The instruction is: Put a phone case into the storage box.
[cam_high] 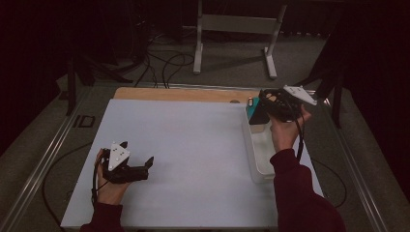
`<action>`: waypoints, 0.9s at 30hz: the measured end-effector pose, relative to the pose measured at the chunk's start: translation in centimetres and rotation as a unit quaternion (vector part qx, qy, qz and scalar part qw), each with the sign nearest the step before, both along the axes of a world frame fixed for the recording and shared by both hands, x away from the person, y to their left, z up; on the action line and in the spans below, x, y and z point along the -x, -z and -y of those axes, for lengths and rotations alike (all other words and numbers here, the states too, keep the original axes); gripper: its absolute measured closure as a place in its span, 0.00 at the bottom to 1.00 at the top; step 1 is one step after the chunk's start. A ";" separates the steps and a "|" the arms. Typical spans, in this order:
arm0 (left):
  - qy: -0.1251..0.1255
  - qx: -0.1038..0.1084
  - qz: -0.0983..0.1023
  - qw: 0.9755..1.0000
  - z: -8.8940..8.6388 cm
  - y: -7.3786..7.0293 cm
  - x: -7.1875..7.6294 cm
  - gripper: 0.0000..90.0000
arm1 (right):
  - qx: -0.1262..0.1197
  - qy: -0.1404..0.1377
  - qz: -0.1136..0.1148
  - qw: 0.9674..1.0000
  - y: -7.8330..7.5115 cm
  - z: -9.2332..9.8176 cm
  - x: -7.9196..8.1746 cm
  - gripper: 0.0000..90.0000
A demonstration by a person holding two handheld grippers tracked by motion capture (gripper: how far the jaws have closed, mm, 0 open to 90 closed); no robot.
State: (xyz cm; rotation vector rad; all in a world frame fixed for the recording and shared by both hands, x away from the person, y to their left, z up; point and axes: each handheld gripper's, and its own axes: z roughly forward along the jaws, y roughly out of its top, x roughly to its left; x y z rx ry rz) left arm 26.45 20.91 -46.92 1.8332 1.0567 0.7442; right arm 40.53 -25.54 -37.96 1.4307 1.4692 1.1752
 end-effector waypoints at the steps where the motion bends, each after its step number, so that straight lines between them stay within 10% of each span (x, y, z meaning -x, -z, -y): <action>1: -0.001 0.002 0.000 1.000 0.0 0.0 0.0 0.00 | 0.004 0.001 -0.004 1.000 0.2 0.0 -0.1 0.15; 27: -0.003 0.010 0.003 1.000 -0.3 0.0 0.2 0.00 | 0.044 0.024 -0.084 0.995 4.7 -1.3 -3.2 0.14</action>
